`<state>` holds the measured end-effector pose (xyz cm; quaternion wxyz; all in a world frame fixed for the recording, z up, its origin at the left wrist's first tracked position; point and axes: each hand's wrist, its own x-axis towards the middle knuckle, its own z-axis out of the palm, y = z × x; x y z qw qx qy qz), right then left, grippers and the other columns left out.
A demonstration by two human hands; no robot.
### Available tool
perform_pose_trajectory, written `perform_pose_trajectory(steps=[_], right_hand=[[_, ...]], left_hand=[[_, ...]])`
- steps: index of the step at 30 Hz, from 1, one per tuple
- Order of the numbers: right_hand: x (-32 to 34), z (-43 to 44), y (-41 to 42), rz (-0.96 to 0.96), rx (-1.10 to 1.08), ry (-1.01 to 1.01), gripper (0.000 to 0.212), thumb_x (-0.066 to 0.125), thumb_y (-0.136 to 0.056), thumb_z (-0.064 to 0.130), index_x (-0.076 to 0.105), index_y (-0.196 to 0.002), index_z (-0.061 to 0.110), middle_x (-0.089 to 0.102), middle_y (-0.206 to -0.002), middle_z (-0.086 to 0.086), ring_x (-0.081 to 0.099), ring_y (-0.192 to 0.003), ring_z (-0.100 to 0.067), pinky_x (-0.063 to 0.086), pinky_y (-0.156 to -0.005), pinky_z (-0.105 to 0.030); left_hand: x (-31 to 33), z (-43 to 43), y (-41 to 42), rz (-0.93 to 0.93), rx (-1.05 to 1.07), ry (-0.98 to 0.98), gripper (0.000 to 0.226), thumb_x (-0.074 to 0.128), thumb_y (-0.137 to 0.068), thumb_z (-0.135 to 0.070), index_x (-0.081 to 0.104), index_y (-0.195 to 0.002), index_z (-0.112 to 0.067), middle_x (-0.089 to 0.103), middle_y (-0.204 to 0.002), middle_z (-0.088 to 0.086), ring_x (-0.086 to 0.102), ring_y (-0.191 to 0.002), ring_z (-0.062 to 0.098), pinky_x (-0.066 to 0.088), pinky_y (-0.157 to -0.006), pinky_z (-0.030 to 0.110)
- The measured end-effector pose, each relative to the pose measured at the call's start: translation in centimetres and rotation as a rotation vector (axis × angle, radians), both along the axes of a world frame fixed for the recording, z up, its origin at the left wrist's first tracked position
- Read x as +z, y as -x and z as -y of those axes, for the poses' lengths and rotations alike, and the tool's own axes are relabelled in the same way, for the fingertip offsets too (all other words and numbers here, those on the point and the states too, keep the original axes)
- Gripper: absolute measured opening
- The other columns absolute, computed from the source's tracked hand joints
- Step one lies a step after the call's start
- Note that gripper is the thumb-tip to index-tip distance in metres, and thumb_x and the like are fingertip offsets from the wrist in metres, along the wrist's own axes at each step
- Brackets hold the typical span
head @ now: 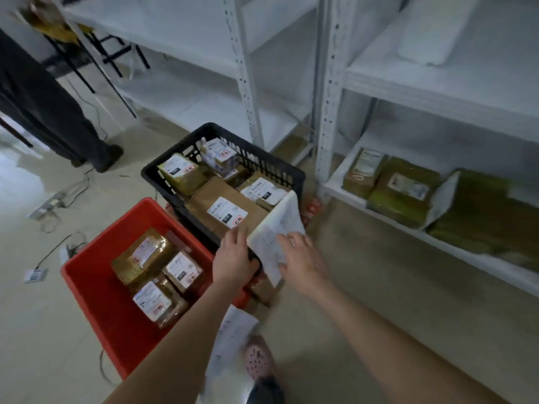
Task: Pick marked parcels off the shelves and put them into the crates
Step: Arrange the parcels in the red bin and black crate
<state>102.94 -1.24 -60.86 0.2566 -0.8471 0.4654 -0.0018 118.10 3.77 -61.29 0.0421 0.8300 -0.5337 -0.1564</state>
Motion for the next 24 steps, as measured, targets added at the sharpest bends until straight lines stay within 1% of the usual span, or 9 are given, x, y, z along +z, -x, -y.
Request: perform_pose_trajectory(steps=[2, 4, 7, 11, 15, 20, 24], right_hand=[[1.0, -0.3, 7.0, -0.026, -0.110, 0.007, 0.060, 0.058, -0.091, 0.031, 0.030, -0.144, 0.028, 0.035, -0.144, -0.002, 0.034, -0.130, -0.024, 0.036, -0.102, -0.035], [1.8, -0.8, 14.3, -0.059, -0.217, 0.033, 0.063, 0.058, -0.091, 0.034, 0.029, -0.146, 0.026, 0.035, -0.145, -0.002, 0.034, -0.132, -0.024, 0.033, -0.107, -0.034], [2.6, -1.7, 24.7, -0.115, -0.378, 0.028, 0.063, 0.056, -0.091, 0.036, 0.030, -0.146, 0.022, 0.034, -0.145, -0.003, 0.031, -0.134, -0.023, 0.030, -0.109, -0.033], [2.9, -3.2, 36.2, -0.162, -0.576, -0.010, 0.064, 0.053, -0.091, 0.036, 0.025, -0.147, 0.023, 0.033, -0.145, -0.004, 0.031, -0.133, -0.025, 0.030, -0.108, -0.034], [2.9, -4.2, 44.9, -0.199, -0.740, -0.039, 0.065, 0.053, -0.091, 0.036, 0.025, -0.147, 0.022, 0.034, -0.144, -0.006, 0.035, -0.131, -0.026, 0.033, -0.105, -0.037], [2.2, -3.9, 54.0, -0.224, -0.880, -0.049, 0.064, 0.052, -0.093, 0.036, 0.024, -0.147, 0.019, 0.033, -0.146, -0.005, 0.031, -0.134, -0.025, 0.031, -0.107, -0.036], [0.9, -2.6, 61.2, -0.232, -0.970, -0.061, 0.067, 0.055, -0.092, 0.035, 0.021, -0.148, 0.020, 0.031, -0.148, -0.004, 0.029, -0.136, -0.025, 0.031, -0.109, -0.037]], left_hand=[[1.0, 1.0, 6.6, -0.014, -0.123, -0.021, 0.082, 0.067, -0.084, -0.034, 0.021, -0.149, -0.019, 0.020, -0.154, 0.008, 0.030, -0.138, 0.027, 0.041, -0.104, 0.039], [1.6, 1.8, 13.6, -0.052, -0.228, -0.014, 0.080, 0.065, -0.084, -0.036, 0.021, -0.149, -0.021, 0.021, -0.153, 0.006, 0.029, -0.138, 0.026, 0.039, -0.104, 0.039], [2.6, 3.1, 23.6, -0.055, -0.387, -0.024, 0.081, 0.065, -0.081, -0.033, 0.020, -0.148, -0.020, 0.023, -0.151, 0.007, 0.030, -0.136, 0.027, 0.038, -0.104, 0.038], [3.6, 4.1, 35.0, -0.036, -0.567, -0.086, 0.083, 0.066, -0.083, -0.032, 0.018, -0.149, -0.018, 0.018, -0.153, 0.009, 0.025, -0.140, 0.028, 0.031, -0.109, 0.037], [3.6, 5.3, 44.1, -0.024, -0.706, -0.152, 0.084, 0.066, -0.082, -0.030, 0.017, -0.149, -0.018, 0.018, -0.153, 0.008, 0.027, -0.138, 0.028, 0.031, -0.109, 0.038], [2.8, 7.6, 54.2, 0.002, -0.870, -0.169, 0.084, 0.065, -0.084, -0.031, 0.015, -0.150, -0.018, 0.012, -0.156, 0.007, 0.022, -0.141, 0.027, 0.027, -0.111, 0.038], [1.2, 10.6, 62.4, -0.019, -0.956, -0.188, 0.084, 0.065, -0.084, -0.030, 0.015, -0.151, -0.020, 0.013, -0.157, 0.007, 0.018, -0.143, 0.026, 0.029, -0.111, 0.038]])
